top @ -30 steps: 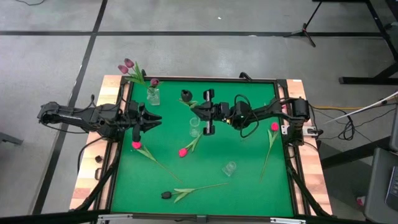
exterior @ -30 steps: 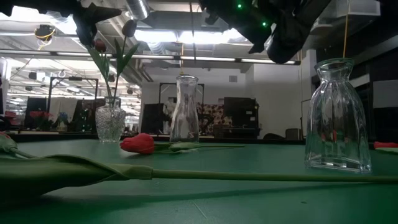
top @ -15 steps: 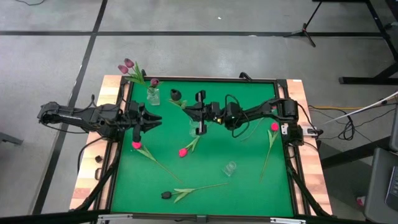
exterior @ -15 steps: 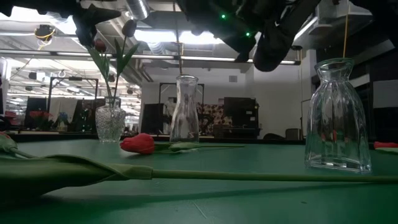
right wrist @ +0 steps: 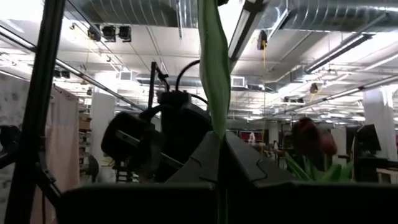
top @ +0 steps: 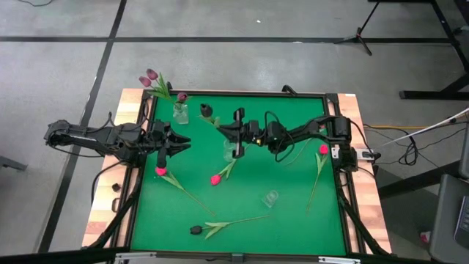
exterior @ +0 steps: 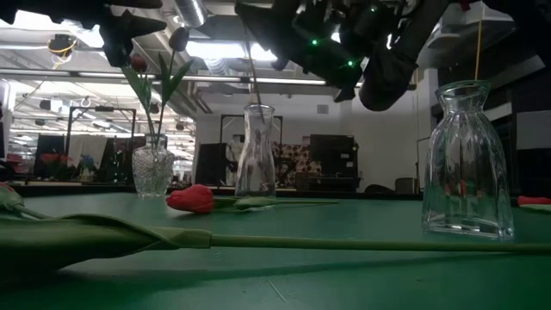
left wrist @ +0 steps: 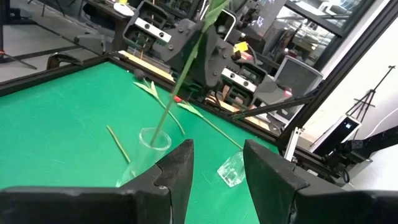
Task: Sort flowers into vase by color
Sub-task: Put the top left black tulip into the center transparent vase, then put the top black tulip into the center transparent vase
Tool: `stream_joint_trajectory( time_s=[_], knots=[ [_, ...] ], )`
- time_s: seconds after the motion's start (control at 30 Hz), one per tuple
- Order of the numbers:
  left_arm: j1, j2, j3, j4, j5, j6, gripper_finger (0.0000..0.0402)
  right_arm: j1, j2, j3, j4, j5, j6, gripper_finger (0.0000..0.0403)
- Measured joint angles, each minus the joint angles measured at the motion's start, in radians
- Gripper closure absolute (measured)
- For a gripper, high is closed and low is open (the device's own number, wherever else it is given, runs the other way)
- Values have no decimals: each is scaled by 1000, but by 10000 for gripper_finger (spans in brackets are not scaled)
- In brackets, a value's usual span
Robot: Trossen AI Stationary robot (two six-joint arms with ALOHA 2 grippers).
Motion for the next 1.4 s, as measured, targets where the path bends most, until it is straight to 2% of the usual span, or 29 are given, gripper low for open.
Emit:
stream_joint_trajectory(
  time_s=[0.33,0.77,1.07,1.23,1.4],
  knots=[
    [0,0,0,1,0,-1,265,-1,0,-5,-13,-10,26,387],
    [0,0,0,1,0,-8,265,0,0,-5,-60,-11,54,265],
    [0,0,0,1,0,-28,265,0,-7,-8,-93,-15,75,231],
    [0,0,0,0,0,-35,265,0,-95,-80,-180,-19,44,228],
    [0,0,0,-3,0,-36,265,-1,-293,-225,-350,73,-43,228]
  ],
)
